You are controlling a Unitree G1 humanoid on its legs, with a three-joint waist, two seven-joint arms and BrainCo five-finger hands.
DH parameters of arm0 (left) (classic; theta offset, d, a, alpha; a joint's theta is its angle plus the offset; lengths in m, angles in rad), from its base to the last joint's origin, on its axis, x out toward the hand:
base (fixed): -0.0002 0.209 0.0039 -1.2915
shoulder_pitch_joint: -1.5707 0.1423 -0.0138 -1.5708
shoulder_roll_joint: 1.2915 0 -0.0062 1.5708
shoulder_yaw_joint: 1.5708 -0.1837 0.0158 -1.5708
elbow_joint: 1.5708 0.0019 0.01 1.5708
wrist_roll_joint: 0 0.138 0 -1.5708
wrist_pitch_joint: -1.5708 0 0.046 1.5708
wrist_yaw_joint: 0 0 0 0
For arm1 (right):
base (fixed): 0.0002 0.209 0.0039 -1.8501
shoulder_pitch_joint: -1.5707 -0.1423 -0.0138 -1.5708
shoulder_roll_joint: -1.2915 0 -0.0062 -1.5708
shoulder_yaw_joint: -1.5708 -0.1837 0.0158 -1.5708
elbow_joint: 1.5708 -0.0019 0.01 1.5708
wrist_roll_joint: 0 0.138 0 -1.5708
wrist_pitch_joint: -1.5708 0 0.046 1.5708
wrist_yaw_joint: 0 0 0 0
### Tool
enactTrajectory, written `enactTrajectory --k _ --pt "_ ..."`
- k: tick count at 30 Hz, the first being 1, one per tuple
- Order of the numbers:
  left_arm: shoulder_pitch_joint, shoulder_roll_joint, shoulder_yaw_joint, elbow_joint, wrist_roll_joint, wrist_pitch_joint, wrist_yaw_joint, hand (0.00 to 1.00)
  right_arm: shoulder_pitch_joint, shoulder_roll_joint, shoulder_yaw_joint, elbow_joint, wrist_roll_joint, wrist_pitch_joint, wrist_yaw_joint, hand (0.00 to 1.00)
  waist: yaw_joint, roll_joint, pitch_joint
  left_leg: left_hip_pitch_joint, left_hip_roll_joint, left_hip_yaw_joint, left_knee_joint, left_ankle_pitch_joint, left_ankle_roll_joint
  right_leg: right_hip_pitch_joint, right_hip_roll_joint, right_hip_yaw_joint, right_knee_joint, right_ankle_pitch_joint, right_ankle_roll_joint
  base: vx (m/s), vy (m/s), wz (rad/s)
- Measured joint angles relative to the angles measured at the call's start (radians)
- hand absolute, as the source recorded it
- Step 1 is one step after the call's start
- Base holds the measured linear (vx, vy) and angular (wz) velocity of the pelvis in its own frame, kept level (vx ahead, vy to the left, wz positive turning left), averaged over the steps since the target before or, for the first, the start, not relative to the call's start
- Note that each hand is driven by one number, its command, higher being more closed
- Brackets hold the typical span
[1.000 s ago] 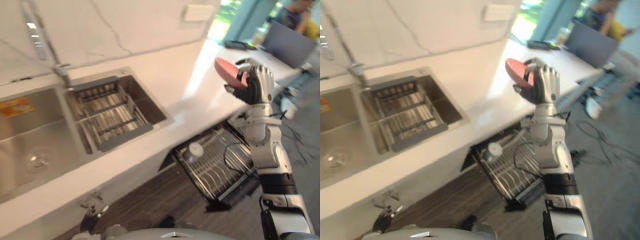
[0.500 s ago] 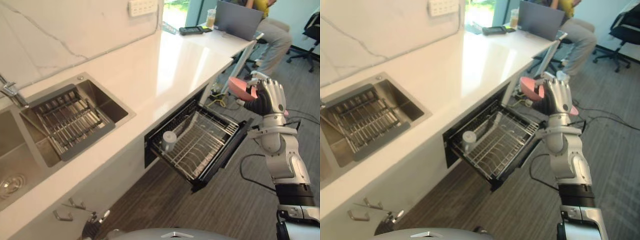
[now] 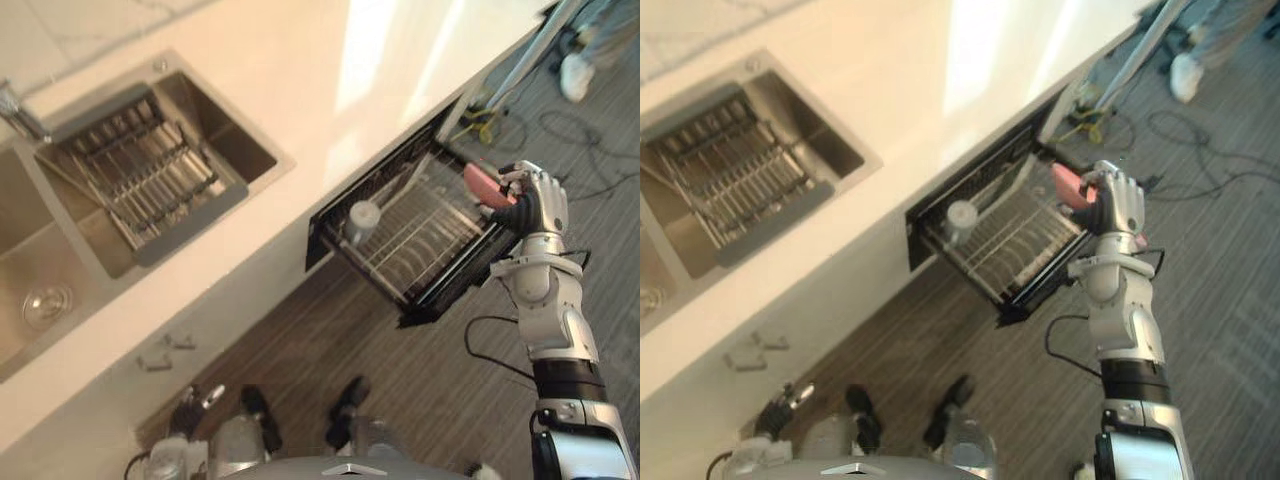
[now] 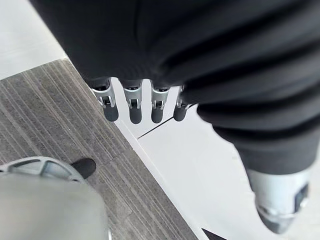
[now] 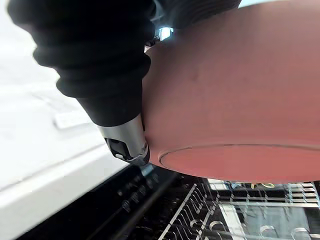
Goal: Walk over to the sink, pick up the cup, carry it to the dishwasher, place the cup inside the dishwasher, then close the dishwasher door
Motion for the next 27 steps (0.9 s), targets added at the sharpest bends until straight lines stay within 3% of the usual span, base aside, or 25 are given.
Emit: enactTrajectory --k 4,8,15,17,25,26,27 --pt "-0.044 -0.001 -0.027 -0.037 -0.035 0.000 0.013 0.00 -0.116 -0.012 0.007 0.086 0.016 0.031 -0.047 1.00 -0.012 0.017 0.083 -0.066 -0.022 -0.023 0.007 0.017 0.028 -0.048 -0.023 0.004 0.000 0.029 0.001 -0.13 0.139 0.21" --pt "-0.077 -0.005 -0.066 -0.073 -0.114 0.000 0.016 0.00 -0.293 -0.096 0.093 0.204 0.045 0.041 -0.049 1.00 -0.005 0.049 0.149 -0.146 -0.027 -0.030 0.056 0.007 0.053 -0.109 -0.037 0.030 0.000 0.062 -0.002 -0.12 0.145 0.04" --pt "-0.129 -0.005 -0.112 -0.076 -0.191 0.009 0.017 0.00 -0.473 -0.172 0.204 0.358 0.088 0.049 -0.045 1.00 0.018 0.095 0.175 -0.274 -0.026 -0.055 0.131 -0.012 0.080 -0.195 -0.053 0.057 0.001 0.095 0.000 -0.10 0.148 0.09" --pt "-0.152 -0.009 -0.131 -0.076 -0.205 0.012 0.016 0.00 -0.529 -0.204 0.244 0.387 0.091 0.061 -0.044 1.00 0.027 0.119 0.187 -0.322 -0.026 -0.064 0.157 -0.022 0.081 -0.228 -0.060 0.060 0.001 0.106 0.001 -0.09 0.148 0.13" --pt "-0.183 -0.035 -0.209 -0.083 -0.257 0.010 0.018 0.00 -0.728 -0.264 0.311 0.561 0.141 0.161 -0.039 1.00 0.067 0.182 0.218 -0.421 -0.027 -0.096 0.207 -0.014 0.099 -0.311 -0.067 0.083 0.001 0.122 -0.014 -0.04 0.098 0.00" --pt "-0.189 -0.045 -0.226 -0.085 -0.272 0.008 0.019 0.00 -0.742 -0.291 0.320 0.564 0.153 0.179 -0.040 0.00 0.073 0.195 0.224 -0.433 -0.028 -0.104 0.216 -0.016 0.101 -0.320 -0.067 0.086 0.001 0.126 -0.017 -0.02 0.085 -0.11" --pt "-0.191 -0.048 -0.237 -0.085 -0.284 0.008 0.020 0.00 -0.755 -0.302 0.338 0.581 0.158 0.191 -0.040 0.00 0.077 0.196 0.224 -0.443 -0.028 -0.107 0.220 -0.016 0.101 -0.334 -0.068 0.093 0.001 0.130 -0.020 -0.01 0.085 -0.12"
